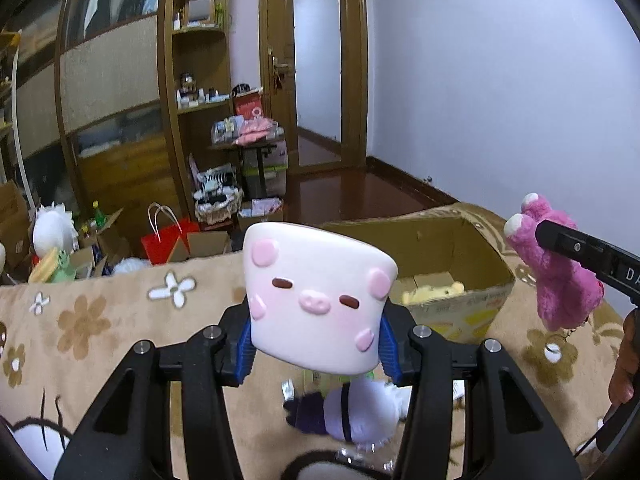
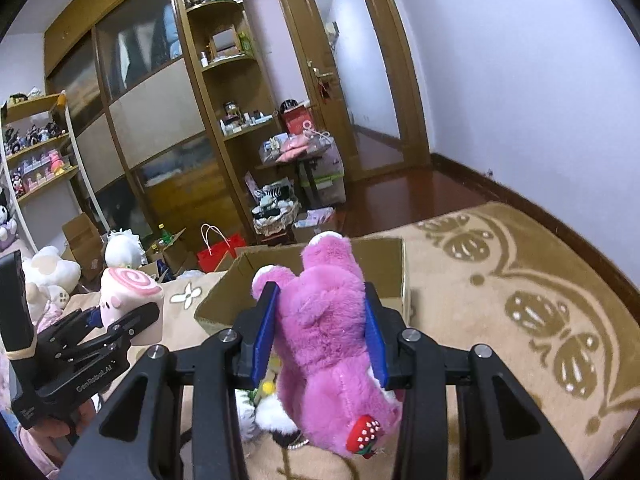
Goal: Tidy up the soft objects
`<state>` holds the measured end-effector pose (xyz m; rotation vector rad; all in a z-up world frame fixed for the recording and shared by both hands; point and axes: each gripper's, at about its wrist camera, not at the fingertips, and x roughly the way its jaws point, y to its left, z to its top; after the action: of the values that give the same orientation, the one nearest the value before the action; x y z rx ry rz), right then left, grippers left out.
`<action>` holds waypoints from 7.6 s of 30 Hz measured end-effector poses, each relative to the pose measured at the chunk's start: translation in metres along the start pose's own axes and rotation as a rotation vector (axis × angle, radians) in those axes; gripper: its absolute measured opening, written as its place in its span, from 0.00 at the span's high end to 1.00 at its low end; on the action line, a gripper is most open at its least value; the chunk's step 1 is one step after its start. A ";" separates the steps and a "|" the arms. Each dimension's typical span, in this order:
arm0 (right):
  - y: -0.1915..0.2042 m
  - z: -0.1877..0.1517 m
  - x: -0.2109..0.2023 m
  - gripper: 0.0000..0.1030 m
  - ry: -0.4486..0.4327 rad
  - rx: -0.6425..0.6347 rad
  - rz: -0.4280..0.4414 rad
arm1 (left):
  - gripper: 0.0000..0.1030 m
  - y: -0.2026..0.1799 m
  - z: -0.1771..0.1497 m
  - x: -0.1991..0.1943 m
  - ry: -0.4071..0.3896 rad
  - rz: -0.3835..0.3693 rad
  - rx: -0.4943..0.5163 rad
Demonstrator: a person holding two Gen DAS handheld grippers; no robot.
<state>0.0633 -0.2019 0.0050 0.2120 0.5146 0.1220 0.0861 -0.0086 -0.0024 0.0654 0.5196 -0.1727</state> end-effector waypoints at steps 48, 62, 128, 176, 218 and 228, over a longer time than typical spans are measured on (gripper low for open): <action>-0.023 0.016 0.093 0.32 0.049 0.068 0.035 | 0.29 -0.003 0.012 0.111 0.162 -0.058 -0.036; -0.010 0.012 0.059 0.15 0.064 0.049 0.040 | 0.13 -0.003 0.017 0.080 0.111 -0.058 -0.031; -0.004 -0.093 0.133 0.00 0.505 0.146 0.090 | 0.05 -0.034 -0.090 0.103 0.527 -0.043 0.089; -0.002 -0.082 0.102 0.76 0.455 0.137 0.116 | 0.48 -0.002 -0.075 0.061 0.453 -0.060 -0.028; 0.040 0.061 0.026 0.80 -0.037 -0.154 0.022 | 0.46 0.004 0.040 0.030 -0.079 -0.065 0.022; 0.021 0.043 0.067 0.85 0.094 -0.114 0.028 | 0.44 -0.004 0.028 0.075 0.049 -0.112 -0.005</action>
<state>0.1411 -0.1779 0.0151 0.1028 0.5968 0.1890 0.1633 -0.0269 -0.0155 0.0354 0.5728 -0.2793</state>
